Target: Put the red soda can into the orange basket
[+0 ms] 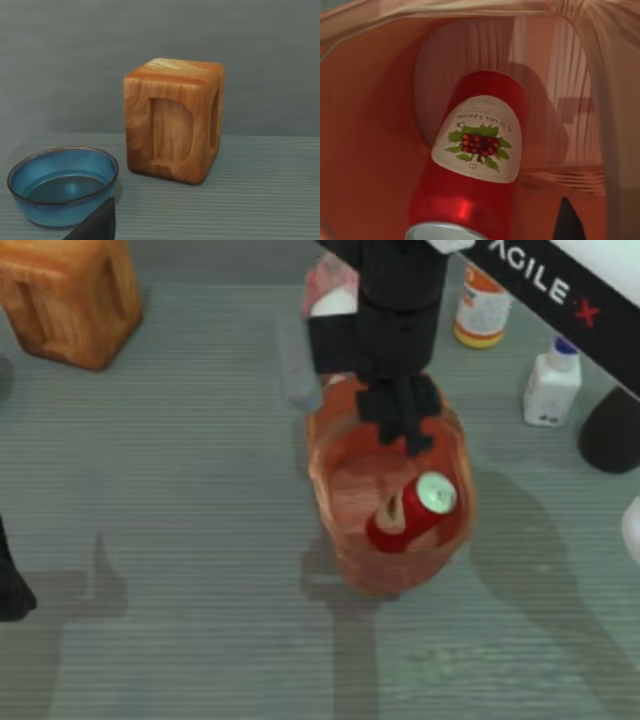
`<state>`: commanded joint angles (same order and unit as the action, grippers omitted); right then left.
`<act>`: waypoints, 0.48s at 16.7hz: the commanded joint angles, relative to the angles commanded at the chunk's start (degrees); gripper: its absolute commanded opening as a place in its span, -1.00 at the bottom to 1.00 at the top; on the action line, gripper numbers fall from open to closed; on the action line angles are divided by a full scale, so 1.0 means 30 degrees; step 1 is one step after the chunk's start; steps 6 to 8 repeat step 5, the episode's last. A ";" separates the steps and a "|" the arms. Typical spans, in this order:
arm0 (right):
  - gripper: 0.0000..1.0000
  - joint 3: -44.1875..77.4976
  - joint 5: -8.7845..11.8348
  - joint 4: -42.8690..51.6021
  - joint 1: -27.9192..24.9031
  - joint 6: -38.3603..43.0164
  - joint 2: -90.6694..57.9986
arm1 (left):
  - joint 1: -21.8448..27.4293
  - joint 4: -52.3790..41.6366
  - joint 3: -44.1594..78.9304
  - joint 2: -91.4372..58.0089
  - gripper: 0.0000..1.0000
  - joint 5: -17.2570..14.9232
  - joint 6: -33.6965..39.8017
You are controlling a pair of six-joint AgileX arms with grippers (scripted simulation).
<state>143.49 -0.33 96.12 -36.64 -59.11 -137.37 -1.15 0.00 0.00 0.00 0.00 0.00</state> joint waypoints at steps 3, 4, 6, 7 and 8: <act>-1.00 0.1982 -0.0007 0.1700 0.0162 -0.0262 -0.0232 | 0.0000 0.0000 0.0000 0.0000 1.00 0.0000 0.0000; -1.00 0.2254 -0.0008 0.1966 0.0209 -0.0289 -0.0263 | 0.0000 0.0000 0.0000 0.0000 1.00 0.0000 0.0000; -1.00 0.2323 -0.0008 0.2034 0.0224 -0.0294 -0.0269 | 0.0000 0.0000 0.0000 0.0000 1.00 0.0000 0.0000; -1.00 0.2323 -0.0008 0.2034 0.0224 -0.0294 -0.0269 | 0.0000 0.0000 0.0000 0.0000 1.00 0.0000 0.0000; -1.00 0.2323 -0.0008 0.2034 0.0224 -0.0294 -0.0269 | 0.0000 0.0000 0.0000 0.0000 1.00 0.0000 0.0000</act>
